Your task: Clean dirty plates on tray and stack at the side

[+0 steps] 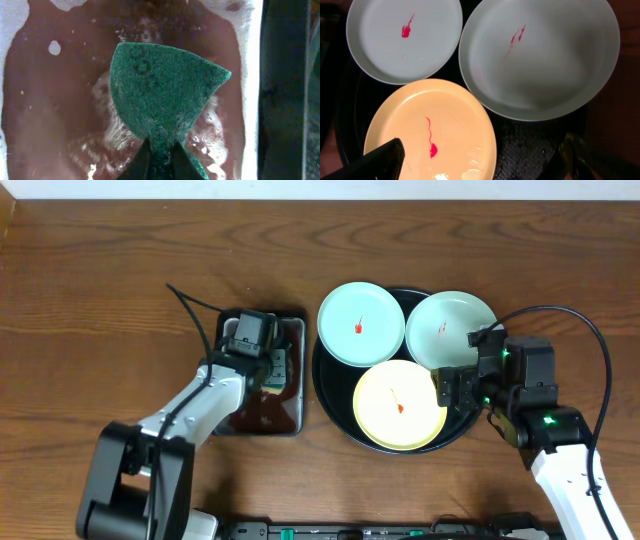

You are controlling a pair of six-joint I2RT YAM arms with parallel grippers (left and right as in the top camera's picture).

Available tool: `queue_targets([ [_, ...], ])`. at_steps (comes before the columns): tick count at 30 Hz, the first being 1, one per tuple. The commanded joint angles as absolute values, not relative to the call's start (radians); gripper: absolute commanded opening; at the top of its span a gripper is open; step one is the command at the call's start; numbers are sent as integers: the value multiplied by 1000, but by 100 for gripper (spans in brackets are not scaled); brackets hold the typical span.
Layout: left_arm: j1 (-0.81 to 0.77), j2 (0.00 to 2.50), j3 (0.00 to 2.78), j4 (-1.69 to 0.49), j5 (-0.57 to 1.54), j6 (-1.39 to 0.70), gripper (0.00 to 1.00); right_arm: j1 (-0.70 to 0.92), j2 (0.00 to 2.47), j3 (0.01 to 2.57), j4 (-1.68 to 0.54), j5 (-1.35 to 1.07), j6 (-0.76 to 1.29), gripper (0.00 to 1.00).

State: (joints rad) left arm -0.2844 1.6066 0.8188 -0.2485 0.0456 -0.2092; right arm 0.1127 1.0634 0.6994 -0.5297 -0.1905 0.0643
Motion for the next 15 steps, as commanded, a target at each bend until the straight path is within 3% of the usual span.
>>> queue_targets([
  [1,-283,1524,837,-272,34,-205,8,106,1065,718,-528,-200,74,99],
  [7,-282,1459,834,-321,37,-255,7,106,1070,718,-528,-200,74,99],
  [15,-282,1560,815,-316,71,-261,7,106,1104,718,-529,-200,74,99],
])
